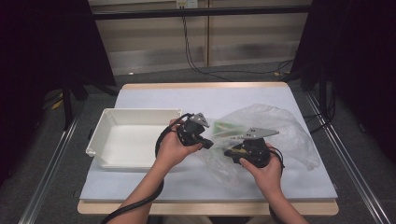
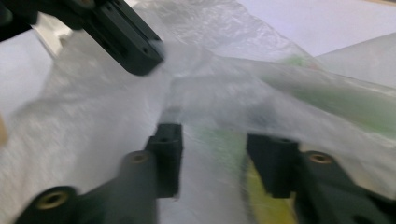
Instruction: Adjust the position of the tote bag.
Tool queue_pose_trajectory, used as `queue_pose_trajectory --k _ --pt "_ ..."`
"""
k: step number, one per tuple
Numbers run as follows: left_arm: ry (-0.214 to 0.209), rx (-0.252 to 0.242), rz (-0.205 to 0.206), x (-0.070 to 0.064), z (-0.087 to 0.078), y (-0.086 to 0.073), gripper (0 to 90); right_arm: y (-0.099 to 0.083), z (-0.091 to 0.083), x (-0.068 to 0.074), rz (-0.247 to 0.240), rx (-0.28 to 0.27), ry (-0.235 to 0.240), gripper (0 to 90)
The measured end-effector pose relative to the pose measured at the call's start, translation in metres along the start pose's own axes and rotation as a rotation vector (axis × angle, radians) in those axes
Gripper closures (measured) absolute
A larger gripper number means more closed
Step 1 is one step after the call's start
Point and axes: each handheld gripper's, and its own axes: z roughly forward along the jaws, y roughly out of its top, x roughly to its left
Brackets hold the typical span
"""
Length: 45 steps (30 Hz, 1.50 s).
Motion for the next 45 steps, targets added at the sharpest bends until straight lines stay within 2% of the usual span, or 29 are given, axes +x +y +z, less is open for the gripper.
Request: queue_pose_trajectory --k 2,3,4,5,6,7,9,15,17,19,20,21,23,25,26,27,28,29,30,31,32,33,34,35,36,37,41,42,45 --pt "-0.01 -0.012 -0.011 0.003 -0.003 -0.001 90.0 -0.003 0.0 -0.005 -0.016 -0.011 -0.01 38.5" --pt "-0.01 -0.012 -0.011 0.003 -0.003 -0.001 90.0 -0.003 0.0 -0.005 -0.016 -0.011 -0.01 38.5" --pt "-0.013 -0.024 -0.025 0.003 -0.004 -0.002 90.0 -0.006 0.002 -0.008 -0.016 0.007 -0.015 30.6" --pt "-0.009 -0.007 -0.011 0.005 -0.005 -0.001 90.0 -0.006 0.002 -0.008 -0.016 0.007 -0.015 30.6" --pt "-0.008 -0.011 -0.013 0.005 -0.006 -0.001 90.0 -0.007 0.003 -0.009 -0.027 0.01 -0.013 29.3" --pt "-0.023 -0.034 -0.031 0.006 -0.005 -0.001 90.0 -0.009 0.006 -0.009 -0.053 0.018 -0.038 25.8" --pt "-0.039 -0.039 -0.034 0.008 -0.005 -0.001 90.0 -0.009 0.009 -0.01 -0.069 0.012 -0.033 24.2" --pt "-0.03 -0.042 -0.05 0.012 -0.005 -0.001 90.0 -0.016 0.025 -0.009 -0.119 0.035 -0.084 21.0" --pt "-0.03 -0.049 -0.06 0.015 -0.004 -0.003 90.0 -0.022 0.033 -0.01 -0.094 0.054 -0.075 23.2" --pt "-0.022 -0.025 -0.071 0.019 -0.005 -0.004 90.0 -0.028 0.039 -0.007 -0.102 0.084 -0.101 33.5" --pt "-0.022 -0.025 -0.071 0.019 -0.005 -0.004 90.0 -0.028 0.039 -0.007 -0.102 0.084 -0.101 33.5" --pt "-0.019 -0.044 -0.091 0.024 -0.005 -0.008 90.0 -0.034 0.042 -0.005 -0.136 0.068 -0.116 33.0" --pt "-0.016 -0.024 -0.089 0.027 -0.007 -0.009 90.0 -0.035 0.043 -0.003 -0.15 0.069 -0.13 33.4" --pt "-0.008 -0.028 -0.096 0.031 -0.009 -0.011 90.0 -0.034 0.042 0.0 -0.156 0.087 -0.143 34.1" --pt "-0.008 -0.027 -0.09 0.032 -0.01 -0.012 90.0 -0.033 0.042 0.001 -0.175 0.103 -0.154 39.9" --pt "-0.003 -0.037 -0.104 0.032 -0.01 -0.012 90.0 -0.033 0.042 0.003 -0.217 0.114 -0.185 46.3" --pt "-0.006 -0.035 -0.098 0.033 -0.011 -0.012 90.0 -0.033 0.042 0.005 -0.252 0.13 -0.206 49.0" --pt "-0.01 -0.05 -0.092 0.034 -0.011 -0.012 90.0 -0.032 0.042 0.006 -0.25 0.125 -0.208 61.8" --pt "-0.012 -0.063 -0.114 0.033 -0.01 -0.011 90.0 -0.03 0.041 0.006 -0.251 0.121 -0.195 66.8" --pt "-0.014 -0.044 -0.097 0.035 -0.01 -0.01 90.0 -0.029 0.04 0.005 -0.265 0.125 -0.176 73.6" --pt "-0.014 -0.044 -0.097 0.035 -0.01 -0.01 90.0 -0.029 0.04 0.005 -0.265 0.125 -0.176 73.6" --pt "-0.004 -0.026 -0.094 0.036 -0.01 -0.009 90.0 -0.028 0.039 0.005 -0.236 0.119 -0.143 83.2" --pt "0.001 -0.025 -0.093 0.038 -0.009 -0.009 90.0 -0.027 0.038 0.005 -0.182 0.14 -0.099 88.6" --pt "-0.002 -0.03 -0.099 0.041 -0.009 -0.009 90.0 -0.027 0.039 0.004 -0.157 0.16 -0.077 90.0" --pt "0.003 -0.043 -0.117 0.042 -0.009 -0.009 90.0 -0.028 0.039 0.004 -0.165 0.16 -0.062 90.0" --pt "0.01 -0.035 -0.112 0.047 -0.01 -0.008 90.0 -0.032 0.038 0.004 -0.124 0.158 -0.02 90.0" --pt "0.015 -0.07 -0.131 0.056 -0.009 -0.004 90.0 -0.039 0.032 0.009 -0.07 0.151 0.028 90.0" --pt "0.02 -0.073 -0.144 0.059 -0.009 -0.003 90.0 -0.042 0.03 0.011 -0.066 0.143 0.05 90.0" --pt "0.03 -0.046 -0.127 0.067 -0.009 0.002 90.0 -0.047 0.027 0.018 -0.071 0.154 0.061 90.0"
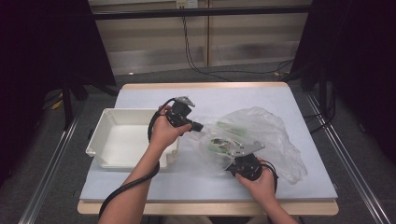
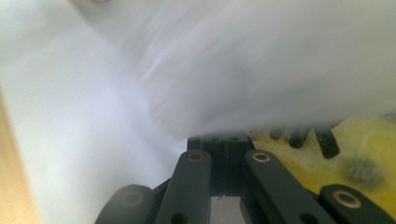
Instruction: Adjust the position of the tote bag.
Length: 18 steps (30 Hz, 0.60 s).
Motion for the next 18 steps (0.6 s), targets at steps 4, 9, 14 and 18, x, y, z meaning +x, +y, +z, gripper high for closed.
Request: queue_pose_trajectory --k 4,9,14,18 --pt "0.019 0.007 -0.011 0.012 0.007 0.014 90.0 -0.007 -0.002 0.012 -0.026 0.004 0.019 90.0" --pt "0.033 0.054 -0.04 0.03 0.026 0.028 90.0 -0.011 -0.003 0.02 -0.028 0.001 0.043 90.0" --pt "0.04 0.055 -0.072 0.04 0.036 0.032 90.0 -0.013 -0.003 0.018 -0.014 -0.01 0.054 90.0" --pt "0.057 0.072 -0.089 0.051 0.043 0.034 90.0 -0.013 -0.003 0.019 -0.026 -0.009 0.045 90.0"
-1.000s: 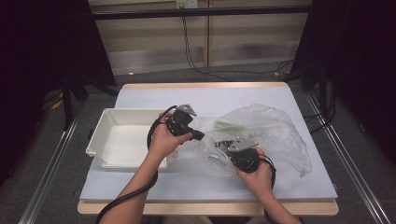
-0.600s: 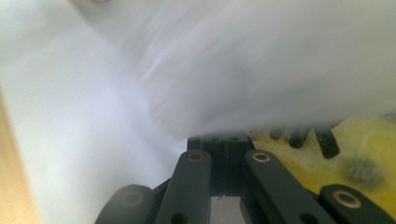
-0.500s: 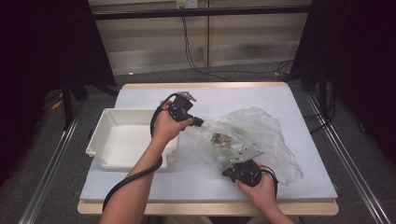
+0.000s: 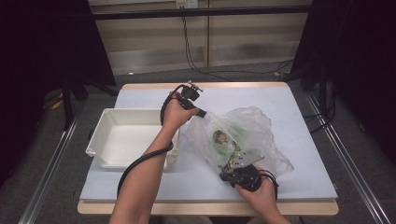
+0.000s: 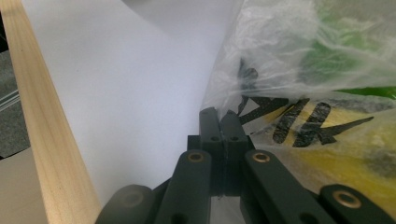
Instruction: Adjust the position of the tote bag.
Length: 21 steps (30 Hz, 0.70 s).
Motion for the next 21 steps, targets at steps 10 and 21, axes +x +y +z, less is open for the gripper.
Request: queue_pose_trajectory --k 10,21 --pt "0.006 0.067 -0.017 0.017 0.018 0.011 90.0 0.003 0.003 0.0 0.025 0.0 0.005 90.0" --pt "0.015 0.052 -0.057 0.022 0.024 0.008 87.6 0.006 0.006 0.001 0.014 0.0 -0.005 90.0"
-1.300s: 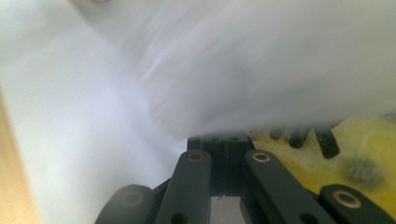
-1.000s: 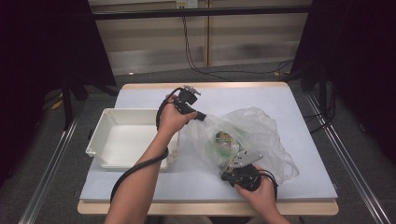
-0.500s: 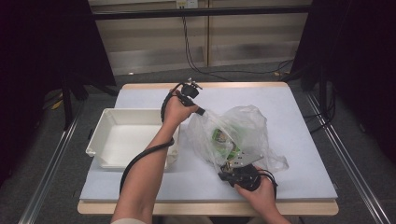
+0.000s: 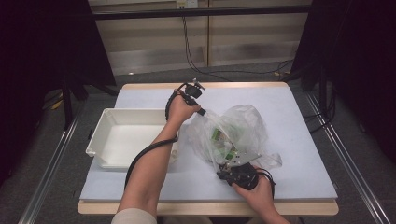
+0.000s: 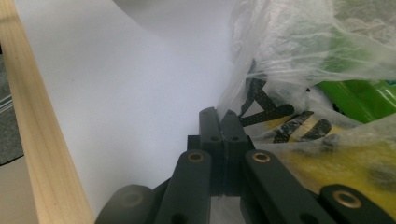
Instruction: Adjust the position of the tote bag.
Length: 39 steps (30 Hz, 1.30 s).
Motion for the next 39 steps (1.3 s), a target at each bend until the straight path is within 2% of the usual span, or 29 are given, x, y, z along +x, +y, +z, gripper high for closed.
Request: queue_pose_trajectory --k 1,2,3,5,6,8,9,10,11,13,16,17,20,21,23,25,28,29,31,32,35,38,39 --pt "-0.002 -0.01 -0.016 -0.001 -0.003 -0.001 80.1 0.0 -0.002 -0.002 0.017 -0.012 0.008 90.0" --pt "-0.011 -0.018 -0.036 -0.002 -0.006 -0.002 80.1 0.0 -0.002 -0.002 0.017 -0.012 0.008 90.0" --pt "-0.03 -0.023 -0.029 -0.002 -0.01 -0.004 79.5 0.001 -0.003 -0.003 0.026 -0.018 0.012 90.0" --pt "-0.021 -0.037 -0.025 -0.006 -0.018 -0.006 74.9 0.002 -0.005 -0.005 0.02 -0.025 0.005 90.0" --pt "-0.024 -0.041 -0.01 -0.009 -0.026 -0.008 68.6 0.004 -0.008 -0.004 0.025 -0.026 0.001 90.0" --pt "-0.019 -0.049 -0.009 -0.011 -0.03 -0.009 68.1 0.004 -0.008 -0.004 0.024 -0.027 0.001 90.0" --pt "-0.011 -0.059 -0.012 -0.012 -0.034 -0.01 65.1 0.004 -0.008 -0.004 0.024 -0.026 -0.001 90.0" --pt "-0.009 -0.063 -0.006 -0.013 -0.038 -0.011 57.3 0.005 -0.008 -0.003 0.019 -0.021 0.001 90.0" --pt "-0.006 -0.072 -0.015 -0.015 -0.041 -0.012 57.3 0.005 -0.008 -0.003 0.019 -0.021 0.001 90.0" --pt "-0.005 -0.083 -0.008 -0.018 -0.047 -0.016 52.8 0.005 -0.007 -0.002 0.027 -0.011 0.004 90.0" --pt "-0.01 -0.071 0.005 -0.021 -0.051 -0.022 48.9 0.004 -0.006 -0.003 0.028 -0.009 0.004 90.0" --pt "-0.02 -0.079 -0.009 -0.022 -0.052 -0.024 48.9 0.004 -0.006 -0.002 0.029 -0.01 0.002 90.0" --pt "-0.013 -0.093 -0.003 -0.024 -0.055 -0.026 46.8 0.006 -0.009 -0.002 0.036 -0.017 -0.001 90.0" --pt "-0.017 -0.085 0.016 -0.024 -0.057 -0.026 46.3 0.006 -0.01 -0.003 0.035 -0.015 -0.001 89.9" --pt "-0.012 -0.09 0.026 -0.028 -0.058 -0.027 45.8 0.007 -0.01 -0.003 0.035 -0.017 -0.007 89.9" --pt "-0.023 -0.105 0.019 -0.033 -0.06 -0.027 43.4 0.007 -0.011 -0.003 0.04 -0.016 0.001 89.8" --pt "-0.029 -0.109 0.04 -0.039 -0.062 -0.028 42.3 0.007 -0.009 -0.004 0.043 -0.01 0.012 89.4" --pt "-0.019 -0.076 0.071 -0.04 -0.063 -0.028 40.8 0.007 -0.009 -0.004 0.044 -0.007 0.012 89.1" --pt "-0.011 -0.073 0.072 -0.041 -0.064 -0.029 39.1 0.007 -0.008 -0.004 0.05 -0.006 0.017 89.0" --pt "-0.01 -0.074 0.073 -0.04 -0.065 -0.03 35.3 0.007 -0.008 -0.004 0.05 -0.004 0.015 89.1" --pt "0.006 -0.094 0.05 -0.036 -0.072 -0.033 31.3 0.008 -0.008 -0.004 0.053 0.0 0.012 89.2" --pt "-0.003 -0.1 0.051 -0.039 -0.077 -0.035 30.6 0.008 -0.009 -0.004 0.061 -0.001 0.009 88.6" --pt "-0.015 -0.094 0.057 -0.041 -0.078 -0.035 32.9 0.008 -0.008 -0.005 0.064 -0.003 0.013 88.4"
